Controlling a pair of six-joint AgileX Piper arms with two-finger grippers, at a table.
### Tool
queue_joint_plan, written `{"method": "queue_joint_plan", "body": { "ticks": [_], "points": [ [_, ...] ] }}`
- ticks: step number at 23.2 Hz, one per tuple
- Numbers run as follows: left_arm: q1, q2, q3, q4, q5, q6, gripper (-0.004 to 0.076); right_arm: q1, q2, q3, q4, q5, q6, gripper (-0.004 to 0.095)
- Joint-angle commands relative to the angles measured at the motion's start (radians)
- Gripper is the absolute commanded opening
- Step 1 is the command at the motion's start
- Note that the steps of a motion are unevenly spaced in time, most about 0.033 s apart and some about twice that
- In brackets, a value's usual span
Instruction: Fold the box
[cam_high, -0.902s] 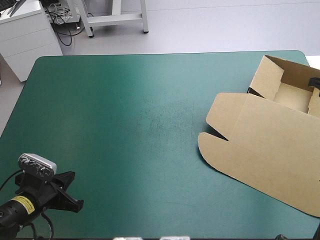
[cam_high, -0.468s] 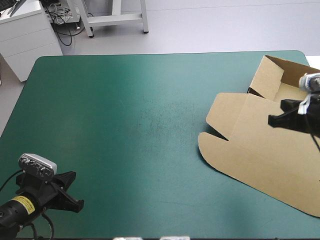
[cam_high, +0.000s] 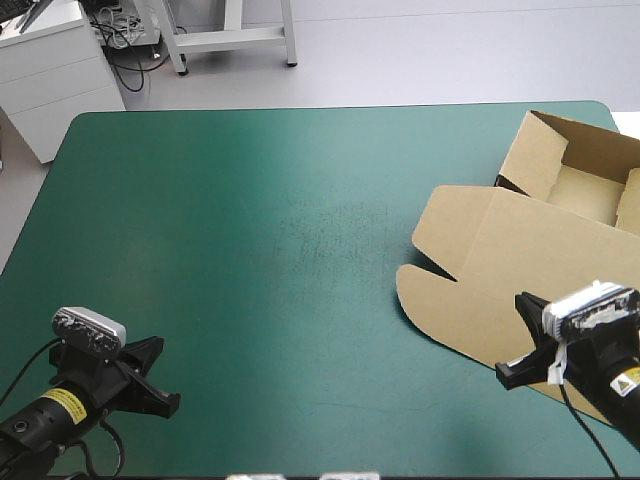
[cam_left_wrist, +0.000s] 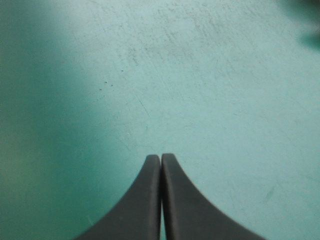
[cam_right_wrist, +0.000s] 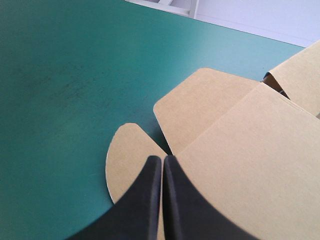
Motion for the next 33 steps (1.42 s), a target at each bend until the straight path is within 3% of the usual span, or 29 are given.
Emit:
{"method": "queue_joint_plan", "body": {
  "ticks": [1,11,14,18,33],
  "points": [
    [-0.002,-0.004,-0.006,-0.006,-0.098,0.0,-0.0027,0.003,-0.088,0.067,0.004,-0.109,-0.012,-0.0007],
    [-0.002,-0.285,0.157,-0.006,-0.173,0.0,-0.0032,0.003,-0.388,0.22,-0.043,-0.123,0.014,-0.0023],
    [-0.002,-0.349,0.176,-0.011,-0.175,0.0,-0.0032,0.003,-0.444,0.241,-0.109,-0.123,0.126,-0.0023],
    [-0.002,-0.358,0.176,-0.011,-0.173,0.0,-0.0032,0.003,-0.542,0.319,-0.109,-0.133,0.164,-0.0023],
    [-0.002,-0.358,0.176,-0.033,-0.148,0.005,-0.0032,0.003,-0.54,0.31,-0.182,-0.125,0.244,-0.0023]
  ]
}}
